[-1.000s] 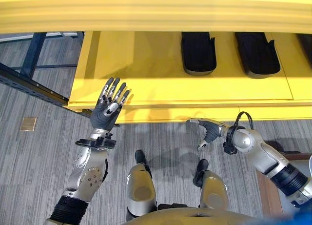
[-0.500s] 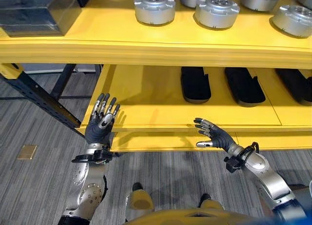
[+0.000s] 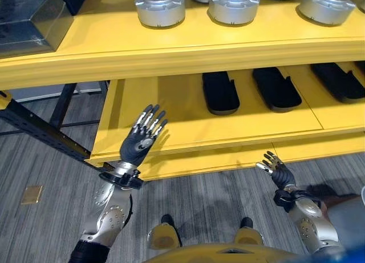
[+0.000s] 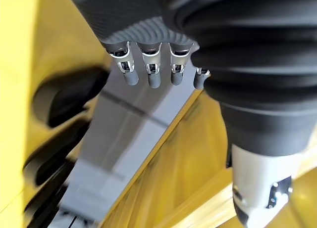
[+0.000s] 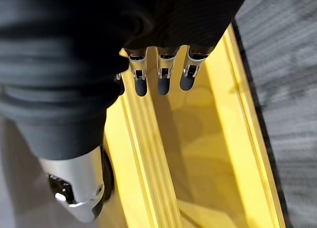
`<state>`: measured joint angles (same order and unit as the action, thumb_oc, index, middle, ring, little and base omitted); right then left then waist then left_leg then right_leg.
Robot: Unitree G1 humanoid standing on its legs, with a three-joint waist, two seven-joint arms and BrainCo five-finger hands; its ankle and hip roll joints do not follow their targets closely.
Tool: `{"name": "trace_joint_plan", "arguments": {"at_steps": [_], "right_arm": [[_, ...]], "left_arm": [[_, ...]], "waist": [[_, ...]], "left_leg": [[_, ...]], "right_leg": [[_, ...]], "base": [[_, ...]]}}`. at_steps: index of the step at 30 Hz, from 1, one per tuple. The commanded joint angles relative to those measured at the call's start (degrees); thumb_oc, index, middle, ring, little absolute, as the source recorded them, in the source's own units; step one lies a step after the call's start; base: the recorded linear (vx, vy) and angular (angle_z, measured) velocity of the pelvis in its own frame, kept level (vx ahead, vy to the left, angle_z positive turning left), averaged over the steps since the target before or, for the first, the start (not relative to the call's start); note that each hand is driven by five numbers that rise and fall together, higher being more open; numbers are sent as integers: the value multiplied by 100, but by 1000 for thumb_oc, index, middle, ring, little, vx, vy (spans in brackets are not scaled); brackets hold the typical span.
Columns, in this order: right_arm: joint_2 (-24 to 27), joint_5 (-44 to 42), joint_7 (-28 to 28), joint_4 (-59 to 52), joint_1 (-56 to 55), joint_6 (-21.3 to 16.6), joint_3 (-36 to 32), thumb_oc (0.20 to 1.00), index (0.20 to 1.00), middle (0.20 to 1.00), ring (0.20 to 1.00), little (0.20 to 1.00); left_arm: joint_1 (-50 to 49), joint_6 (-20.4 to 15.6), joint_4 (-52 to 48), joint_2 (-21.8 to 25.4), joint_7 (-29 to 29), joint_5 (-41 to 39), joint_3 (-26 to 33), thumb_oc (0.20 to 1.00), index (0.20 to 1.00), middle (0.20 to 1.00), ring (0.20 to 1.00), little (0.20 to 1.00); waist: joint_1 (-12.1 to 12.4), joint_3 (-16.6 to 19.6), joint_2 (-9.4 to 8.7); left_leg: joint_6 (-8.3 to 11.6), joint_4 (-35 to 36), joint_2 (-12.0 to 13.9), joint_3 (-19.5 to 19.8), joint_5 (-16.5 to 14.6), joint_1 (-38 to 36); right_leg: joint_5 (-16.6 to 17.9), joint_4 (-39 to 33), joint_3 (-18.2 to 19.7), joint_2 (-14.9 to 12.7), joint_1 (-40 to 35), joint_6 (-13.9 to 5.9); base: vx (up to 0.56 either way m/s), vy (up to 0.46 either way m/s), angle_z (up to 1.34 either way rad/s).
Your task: Move parts from the plastic box to the shelf.
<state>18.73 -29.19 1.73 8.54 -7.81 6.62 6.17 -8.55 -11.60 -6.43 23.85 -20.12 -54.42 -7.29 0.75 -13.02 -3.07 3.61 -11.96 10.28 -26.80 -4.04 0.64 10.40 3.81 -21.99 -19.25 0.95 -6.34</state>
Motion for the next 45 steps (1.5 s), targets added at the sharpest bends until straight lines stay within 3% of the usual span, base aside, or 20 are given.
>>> {"name": "trace_joint_plan", "arguments": {"at_steps": [1, 3, 6, 7, 8, 9, 12, 14, 15, 18, 21, 24, 25, 28, 36, 39, 42, 44, 45], "right_arm": [[-9, -395, -300, -384, 543, -94, -96, 1000, 1000, 1000, 1000, 1000], [-96, -271, -548, -337, 642, -187, -13, 1000, 1000, 1000, 1000, 1000], [-74, 135, -725, -430, 727, -282, 103, 1000, 1000, 1000, 1000, 1000], [-66, 120, -781, -450, 738, -269, 123, 1000, 1000, 1000, 1000, 1000], [-51, 79, -906, -466, 770, -251, 157, 1000, 1000, 1000, 1000, 1000], [47, -19, -967, -448, 809, -217, 181, 1000, 1000, 1000, 1000, 1000], [175, 34, -908, -485, 823, -160, 151, 1000, 1000, 1000, 1000, 1000], [267, -42, -794, -547, 753, 85, 111, 1000, 1000, 1000, 1000, 1000], [358, 16, -734, -619, 696, -73, 197, 1000, 1000, 1000, 1000, 1000], [336, 156, -919, -589, 695, -345, 234, 1000, 1000, 1000, 1000, 1000], [357, 233, -1727, -417, 762, -557, 74, 1000, 1000, 1000, 1000, 1000], [404, 339, -2084, -389, 694, -648, -82, 1000, 1000, 1000, 1000, 1000], [471, 421, -2265, -346, 596, -706, -261, 1000, 1000, 1000, 1000, 1000], [551, 448, -2326, -258, 509, -772, -423, 1000, 1000, 1000, 1000, 1000], [733, 503, -2097, 73, 477, -1096, -606, 1000, 1000, 1000, 1000, 1000], [734, 616, -1794, 99, 538, -1176, -508, 1000, 1000, 1000, 1000, 1000], [742, 794, -1532, -1, 566, -1213, -305, 1000, 1000, 1000, 1000, 1000], [776, 838, -1407, -37, 598, -1199, -150, 1000, 1000, 1000, 1000, 1000], [786, 813, -1224, -6, 626, -1146, -67, 1000, 1000, 1000, 1000, 1000]], "left_arm": [[-109, -443, -457, 11, 330, 116, 108, 1000, 1000, 1000, 1000, 1000], [12, -518, -468, 2, 396, 7, 9, 1000, 1000, 1000, 1000, 1000], [-47, -433, -567, -140, -654, -792, -81, 1000, 1000, 1000, 1000, 1000], [-71, -477, -579, -159, -758, -805, -91, 1000, 1000, 1000, 1000, 1000], [-132, -568, -598, -181, -948, -818, -108, 1000, 1000, 1000, 1000, 1000], [-137, -655, -658, -108, -1317, -709, -116, 1000, 1000, 1000, 1000, 1000], [-105, -756, -711, -25, -1422, -579, -202, 1000, 1000, 1000, 1000, 1000], [-133, -721, -757, 20, -1506, -649, -249, 1000, 1000, 1000, 1000, 1000], [-202, -700, -838, 27, -1678, -757, -325, 1000, 1000, 1000, 1000, 1000], [-141, -694, -835, 40, -1759, -747, -473, 1000, 1000, 1000, 1000, 1000], [-119, -701, -775, 36, -1682, -755, -612, 1000, 1000, 1000, 1000, 1000], [-171, -705, -817, 25, -1623, -753, -607, 1000, 1000, 1000, 1000, 1000], [-169, -769, -782, 54, -1609, -535, -608, 1000, 1000, 1000, 1000, 1000], [-125, -707, -742, 43, -1557, -622, -681, 1000, 1000, 1000, 1000, 1000], [401, -1249, -410, -145, -1092, -610, -1020, 1000, 1000, 1000, 1000, 1000], [603, -1311, -413, -290, -752, -562, -1065, 1000, 1000, 1000, 1000, 1000], [719, -1302, -435, -325, -492, -427, -949, 1000, 1000, 1000, 1000, 1000], [771, -1310, -432, -360, -294, -372, -889, 1000, 1000, 1000, 1000, 1000], [739, -1348, -435, -364, -176, -313, -842, 1000, 1000, 1000, 1000, 1000]], "waist": [[432, -135, 106], [433, -115, 153], [558, -19, 251], [577, -5, 261], [607, 25, 278], [623, 76, 201], [566, 76, 136], [484, 87, 120], [382, 85, 122], [291, 89, 123], [53, 80, 106], [-99, 65, 94], [-257, 51, 77], [-411, 35, 84], [-831, 56, 154], [-888, 105, 182], [-833, 191, 179], [-740, 232, 207], [-620, 252, 190]], "left_leg": [[-408, 260, -313, -132, -383, -532], [-577, 188, -343, -93, -435, -428], [-685, 264, -226, -113, -250, -334], [-678, 289, -208, -124, -214, -334], [-638, 341, -169, -143, -115, -331], [-426, 258, 8, -245, 39, -292], [-212, 221, 208, -402, 177, -257], [-95, 263, 319, -468, 284, -274], [-3, 317, 454, -578, 393, -329], [42, 288, 576, -665, 409, -360], [156, 276, 772, -825, 451, -439], [225, 247, 921, -952, 481, -469], [293, 184, 1069, -1094, 505, -510], [422, 66, 1259, -1258, 660, -544], [839, -206, 1848, -1586, 1275, -621], [906, -128, 1859, -1519, 1357, -725], [895, -208, 1690, -1031, 1280, -690], [774, -213, 1311, -425, 1132, -462], [582, -254, 883, 273, 869, -215]], "right_leg": [[-218, 627, -919, -464, 5, -649], [-446, 1246, -775, -494, 83, -541], [-842, 1921, -854, -461, 19, -312], [-886, 1954, -867, -440, -6, -295], [-1021, 1930, -862, -331, -105, -259], [-1370, 1244, -920, 143, -503, -137], [-1414, 710, -921, 410, -690, -155], [-1416, 577, -858, 498, -693, -175], [-1455, 561, -862, 545, -673, -141], [-1520, 620, -874, 591, -642, -76], [-1574, 628, -734, 734, -567, 49], [-1589, 658, -614, 797, -483, 112], [-1598, 696, -489, 846, -395, 165], [-1617, 729, -367, 884, -286, 215], [-1780, 805, -19, 1104, -49, 448], [-1848, 907, 89, 1158, 54, 507], [-1872, 916, 309, 1246, 146, 564], [-1842, 810, 546, 1373, 162, 571], [-1798, 713, 803, 1445, 149, 542]], "base": [[-70, 14, -143], [-56, -22, -85], [-20, -145, 17], [17, -193, 21], [79, -391, 1], [77, -384, -14], [51, -299, -47], [46, -269, -121], [39, -273, -132], [58, -241, -69], [88, -265, -58], [76, -215, -54], [100, -251, -60], [78, -185, -74], [110, -207, -57], [114, -184, -37], [85, -125, -41], [90, -37, -75], [65, -6, -108]]}}
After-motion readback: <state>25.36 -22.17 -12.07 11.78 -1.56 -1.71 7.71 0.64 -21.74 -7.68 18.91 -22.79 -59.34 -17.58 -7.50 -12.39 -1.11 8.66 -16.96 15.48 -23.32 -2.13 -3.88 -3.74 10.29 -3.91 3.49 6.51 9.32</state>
